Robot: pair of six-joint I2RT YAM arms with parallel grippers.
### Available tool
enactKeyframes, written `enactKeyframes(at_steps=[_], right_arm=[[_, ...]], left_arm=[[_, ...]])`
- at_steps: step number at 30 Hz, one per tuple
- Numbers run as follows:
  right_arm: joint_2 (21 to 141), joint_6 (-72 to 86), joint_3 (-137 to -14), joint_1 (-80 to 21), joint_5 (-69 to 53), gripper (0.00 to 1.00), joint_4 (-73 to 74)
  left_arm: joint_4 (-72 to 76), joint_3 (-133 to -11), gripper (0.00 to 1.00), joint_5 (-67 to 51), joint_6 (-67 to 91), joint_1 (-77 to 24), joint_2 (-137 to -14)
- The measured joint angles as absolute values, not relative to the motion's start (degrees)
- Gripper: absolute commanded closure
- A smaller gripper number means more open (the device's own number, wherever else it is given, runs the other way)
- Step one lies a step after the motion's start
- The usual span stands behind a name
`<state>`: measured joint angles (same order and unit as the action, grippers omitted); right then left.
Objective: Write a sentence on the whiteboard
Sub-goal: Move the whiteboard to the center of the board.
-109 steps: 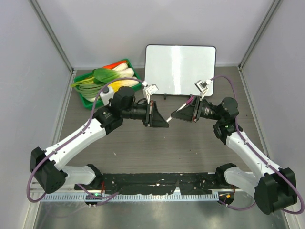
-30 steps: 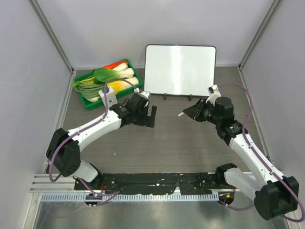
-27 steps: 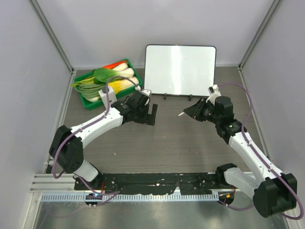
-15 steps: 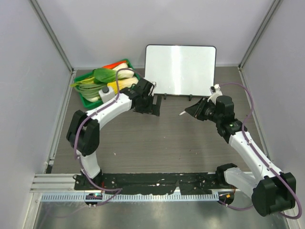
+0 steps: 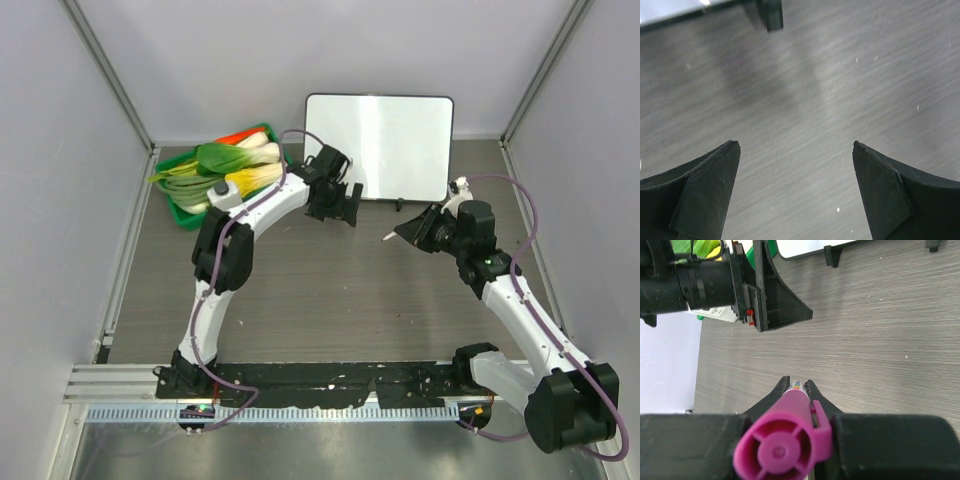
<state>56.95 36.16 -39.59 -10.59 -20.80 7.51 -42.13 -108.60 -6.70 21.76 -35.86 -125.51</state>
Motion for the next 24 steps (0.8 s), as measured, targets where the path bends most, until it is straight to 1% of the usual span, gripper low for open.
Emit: enactKeyframes(at_steps=[7, 9, 10, 11, 18, 20, 23, 24], right_arm=[[56.93, 35.86, -39.59, -9.54, -20.18, 0.99, 9.26], [56.90, 35.86, -39.59, -9.26, -20.16, 0.99, 9.39], [56.88, 35.83, -39.59, -9.17, -20.14, 0.99, 9.50], [56.88, 35.83, -39.59, -9.13, -20.14, 0.99, 9.58], [56.73, 35.83, -39.31, -8.86, -20.03, 0.99, 9.96], [56.60, 35.83, -39.18, -8.78, -20.05, 0.99, 10.13], [56.51, 35.81, -39.09, -8.71, -20.18, 0.99, 10.26], [56.51, 35.81, -39.07, -8.67, -20.25, 0.99, 10.35]], left_arm=[[-46.57, -124.77, 0.08, -4.56, 21.71, -35.86, -136.11], [-47.72, -128.03, 0.11, -3.81, 21.82, -35.86, -138.52], [-48.05, -129.25, 0.14, -3.44, 21.82, -35.86, -139.70], [-48.40, -130.08, 0.17, -3.03, 21.87, -35.88, -140.68], [-48.40, -130.30, 0.22, -0.27, 22.02, -35.94, -143.37], [-48.25, -130.54, 0.24, 0.43, 22.06, -35.94, -143.68], [-47.88, -133.08, 0.30, 1.06, 22.33, -35.99, -145.12], [-47.77, -134.54, 0.31, 1.32, 22.50, -35.99, -146.04]])
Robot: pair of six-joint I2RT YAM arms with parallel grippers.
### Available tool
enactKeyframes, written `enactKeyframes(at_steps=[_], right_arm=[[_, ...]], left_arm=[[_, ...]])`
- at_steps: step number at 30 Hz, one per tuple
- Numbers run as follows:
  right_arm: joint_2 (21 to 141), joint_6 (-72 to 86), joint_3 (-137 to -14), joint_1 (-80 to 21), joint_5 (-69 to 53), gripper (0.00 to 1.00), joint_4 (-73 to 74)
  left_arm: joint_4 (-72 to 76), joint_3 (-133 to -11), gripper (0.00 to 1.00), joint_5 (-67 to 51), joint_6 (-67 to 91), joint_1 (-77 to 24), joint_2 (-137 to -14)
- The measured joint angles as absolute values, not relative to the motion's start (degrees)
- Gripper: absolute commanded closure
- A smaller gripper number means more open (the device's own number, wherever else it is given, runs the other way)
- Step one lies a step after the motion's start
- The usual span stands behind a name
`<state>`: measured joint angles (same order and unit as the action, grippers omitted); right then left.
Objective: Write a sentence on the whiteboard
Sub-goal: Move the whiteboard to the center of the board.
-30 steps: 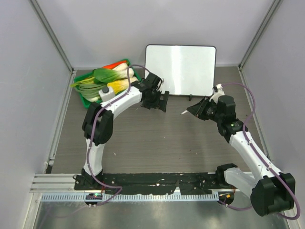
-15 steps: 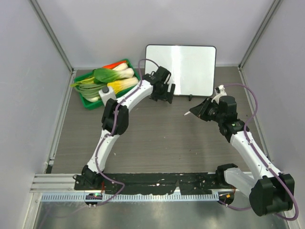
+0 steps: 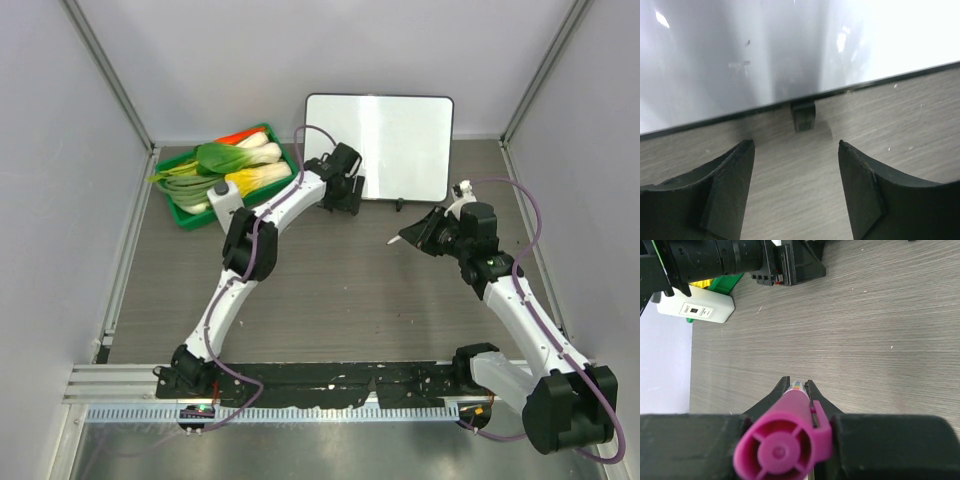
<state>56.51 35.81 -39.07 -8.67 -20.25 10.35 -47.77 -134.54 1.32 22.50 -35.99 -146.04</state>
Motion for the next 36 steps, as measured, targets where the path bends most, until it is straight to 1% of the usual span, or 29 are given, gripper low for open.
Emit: enactKeyframes(at_steps=[2, 5, 13, 14, 15, 17, 19, 20, 24, 31, 36], right_arm=[[56.51, 35.81, -38.96, -8.54, -20.38, 0.99, 10.39], [56.51, 35.79, -38.85, -8.49, -20.49, 0.99, 10.41], [56.51, 35.53, -38.68, -8.49, -20.71, 0.99, 10.41], [56.51, 35.46, -38.65, -8.49, -20.73, 0.99, 10.41], [56.51, 35.42, -38.65, -8.49, -20.78, 0.99, 10.44], [56.51, 35.35, -38.65, -8.49, -20.95, 0.99, 10.41], [56.51, 35.20, -38.65, -8.49, -21.26, 0.99, 10.44], [56.51, 35.07, -38.65, -8.49, -21.41, 0.99, 10.44], [56.66, 34.44, -38.68, -8.49, -22.00, 0.99, 10.50], [56.73, 33.91, -39.48, -8.47, -22.24, 0.99, 11.68], [56.71, 33.91, -39.66, -8.45, -22.81, 0.99, 12.27]], left_arm=[[-47.22, -136.55, 0.32, 1.72, 22.72, -35.99, -147.46], [-46.85, -138.85, 0.37, 2.61, 23.38, -35.99, -149.01], [-45.56, -140.25, 0.60, 5.17, 23.97, -35.99, -150.28], [-45.47, -140.25, 0.64, 5.39, 24.01, -35.99, -150.34], [-45.32, -140.25, 0.73, 5.41, 24.03, -35.99, -150.36], [-44.21, -139.72, 0.87, 5.23, 24.01, -35.99, -150.39], [-42.50, -138.32, 0.98, 5.34, 23.75, -36.01, -149.88], [-41.39, -136.70, 1.00, 5.67, 23.62, -36.05, -149.08], [-37.26, -131.76, 1.00, 6.68, 23.57, -36.40, -146.82], [-33.19, -126.82, 1.00, 7.18, 23.57, -36.91, -144.55], [-28.64, -119.66, 1.00, 8.99, 23.75, -38.11, -141.03]])
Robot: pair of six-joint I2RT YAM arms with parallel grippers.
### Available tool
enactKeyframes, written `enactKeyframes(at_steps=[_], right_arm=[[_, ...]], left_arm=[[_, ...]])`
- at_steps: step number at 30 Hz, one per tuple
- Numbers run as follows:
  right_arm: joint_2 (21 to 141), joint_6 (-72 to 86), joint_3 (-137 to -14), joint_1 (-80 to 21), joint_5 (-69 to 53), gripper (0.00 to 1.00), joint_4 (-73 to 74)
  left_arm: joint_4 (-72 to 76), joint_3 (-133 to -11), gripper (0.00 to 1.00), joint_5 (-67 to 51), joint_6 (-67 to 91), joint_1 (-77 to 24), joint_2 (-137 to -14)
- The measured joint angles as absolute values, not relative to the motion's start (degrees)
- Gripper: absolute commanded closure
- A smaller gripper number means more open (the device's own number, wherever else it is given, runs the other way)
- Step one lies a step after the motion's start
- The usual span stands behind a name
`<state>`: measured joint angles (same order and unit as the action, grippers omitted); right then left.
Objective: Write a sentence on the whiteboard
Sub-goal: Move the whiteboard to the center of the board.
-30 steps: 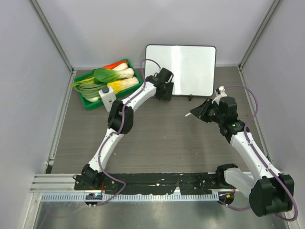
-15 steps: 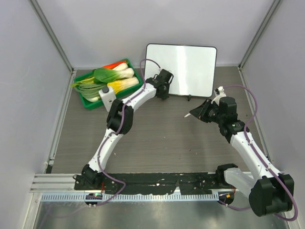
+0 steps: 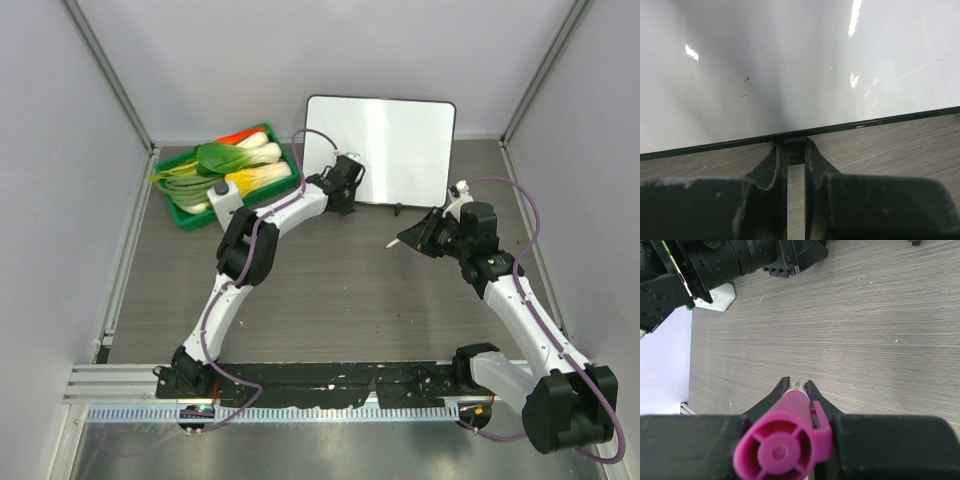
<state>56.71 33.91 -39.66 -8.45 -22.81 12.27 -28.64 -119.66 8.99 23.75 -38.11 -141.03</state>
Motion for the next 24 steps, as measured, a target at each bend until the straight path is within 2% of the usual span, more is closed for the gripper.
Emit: enactKeyframes(at_steps=[8, 24], right_arm=[[54.57, 33.89, -40.32, -8.43, -23.03, 0.99, 14.09], [53.08, 33.04, -40.99, -8.40, -20.56, 0.99, 17.06]], left_arm=[[-26.30, -110.39, 1.00, 11.14, 26.85, -41.19, -135.72], [-19.94, -80.29, 1.00, 14.33, 36.23, -47.86, -116.84]])
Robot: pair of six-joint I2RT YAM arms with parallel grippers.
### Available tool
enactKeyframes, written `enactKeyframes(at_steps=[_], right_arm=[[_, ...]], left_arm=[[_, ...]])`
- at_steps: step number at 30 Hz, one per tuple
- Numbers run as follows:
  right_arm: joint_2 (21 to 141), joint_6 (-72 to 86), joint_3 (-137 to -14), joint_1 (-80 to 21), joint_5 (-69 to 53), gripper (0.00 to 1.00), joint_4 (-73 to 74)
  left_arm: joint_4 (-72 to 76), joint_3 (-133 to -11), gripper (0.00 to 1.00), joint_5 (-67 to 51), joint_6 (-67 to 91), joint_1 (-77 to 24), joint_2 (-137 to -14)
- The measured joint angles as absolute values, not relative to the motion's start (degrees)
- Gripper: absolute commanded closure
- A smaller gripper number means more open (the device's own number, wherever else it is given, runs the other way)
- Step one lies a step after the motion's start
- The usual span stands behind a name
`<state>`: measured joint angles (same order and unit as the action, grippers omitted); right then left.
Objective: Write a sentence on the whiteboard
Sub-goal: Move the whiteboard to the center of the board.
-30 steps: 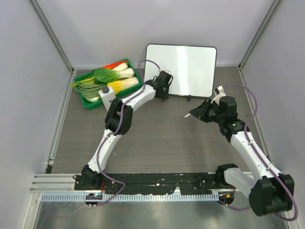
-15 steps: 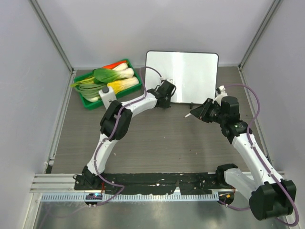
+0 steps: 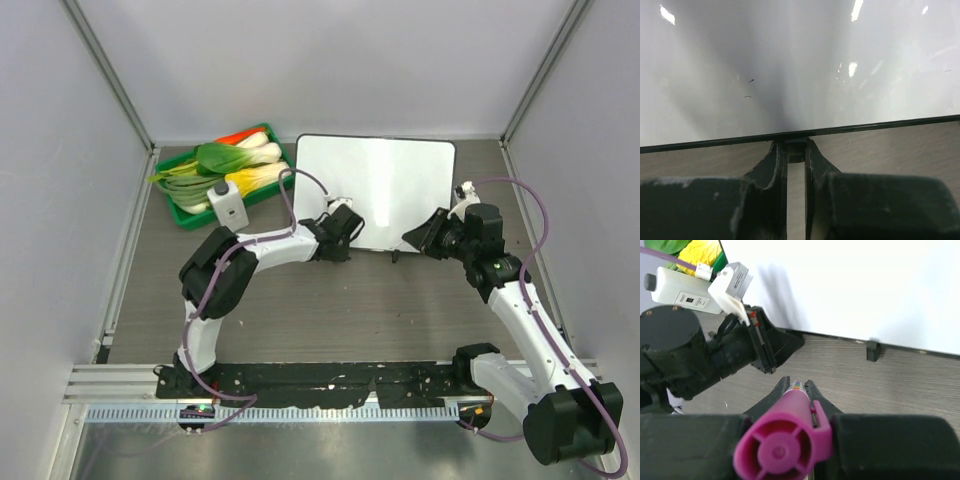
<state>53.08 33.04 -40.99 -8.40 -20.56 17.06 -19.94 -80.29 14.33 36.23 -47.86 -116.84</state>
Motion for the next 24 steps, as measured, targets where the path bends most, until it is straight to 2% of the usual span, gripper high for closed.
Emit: enactKeyframes(at_steps=[6, 24], right_arm=[[53.01, 32.77, -40.99, -8.40, -20.05, 0.99, 17.87], [51.96, 32.47, -41.56, -8.40, -20.67, 0.99, 18.50]], left_arm=[[-20.86, -74.02, 1.00, 15.99, 40.34, -50.78, -112.07], [-35.31, -70.94, 1.00, 20.62, 53.80, -63.16, -107.46]])
